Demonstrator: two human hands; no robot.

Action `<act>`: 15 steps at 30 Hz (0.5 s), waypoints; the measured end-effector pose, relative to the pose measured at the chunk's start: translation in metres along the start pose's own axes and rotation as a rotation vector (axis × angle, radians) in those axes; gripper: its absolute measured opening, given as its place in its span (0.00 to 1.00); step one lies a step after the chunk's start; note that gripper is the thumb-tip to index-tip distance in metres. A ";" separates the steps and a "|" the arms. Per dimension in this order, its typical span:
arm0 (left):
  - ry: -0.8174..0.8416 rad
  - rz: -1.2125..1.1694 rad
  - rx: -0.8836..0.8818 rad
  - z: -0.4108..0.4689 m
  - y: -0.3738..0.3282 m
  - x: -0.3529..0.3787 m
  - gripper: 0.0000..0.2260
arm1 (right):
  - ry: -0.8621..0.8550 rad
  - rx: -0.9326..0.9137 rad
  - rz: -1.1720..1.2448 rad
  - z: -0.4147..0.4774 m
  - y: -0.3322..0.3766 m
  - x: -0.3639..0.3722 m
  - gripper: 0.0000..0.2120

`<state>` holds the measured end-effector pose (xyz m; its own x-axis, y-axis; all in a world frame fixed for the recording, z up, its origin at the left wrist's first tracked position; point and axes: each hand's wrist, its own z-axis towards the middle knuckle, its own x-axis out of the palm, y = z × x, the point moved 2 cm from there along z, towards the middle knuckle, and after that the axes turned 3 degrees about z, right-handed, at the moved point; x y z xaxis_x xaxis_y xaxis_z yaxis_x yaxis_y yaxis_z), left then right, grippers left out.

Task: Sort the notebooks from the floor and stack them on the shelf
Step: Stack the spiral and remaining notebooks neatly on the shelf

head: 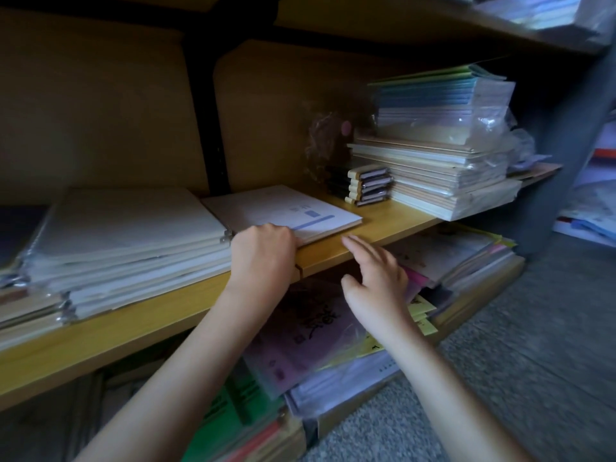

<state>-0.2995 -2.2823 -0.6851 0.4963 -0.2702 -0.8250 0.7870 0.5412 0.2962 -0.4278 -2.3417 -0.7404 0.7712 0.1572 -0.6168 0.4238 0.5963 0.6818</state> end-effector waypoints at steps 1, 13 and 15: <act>0.017 -0.002 -0.008 0.001 0.001 0.000 0.14 | 0.012 0.002 -0.016 0.001 0.001 0.000 0.28; 0.028 -0.036 -0.064 0.006 0.010 0.004 0.14 | 0.036 -0.079 -0.193 0.013 0.016 0.009 0.38; -0.004 -0.032 -0.041 0.006 0.011 0.006 0.10 | 0.014 -0.121 -0.263 0.013 0.015 0.010 0.38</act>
<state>-0.2862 -2.2827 -0.6838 0.4729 -0.2907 -0.8318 0.7865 0.5648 0.2498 -0.4074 -2.3415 -0.7306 0.6358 -0.0050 -0.7718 0.5477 0.7075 0.4466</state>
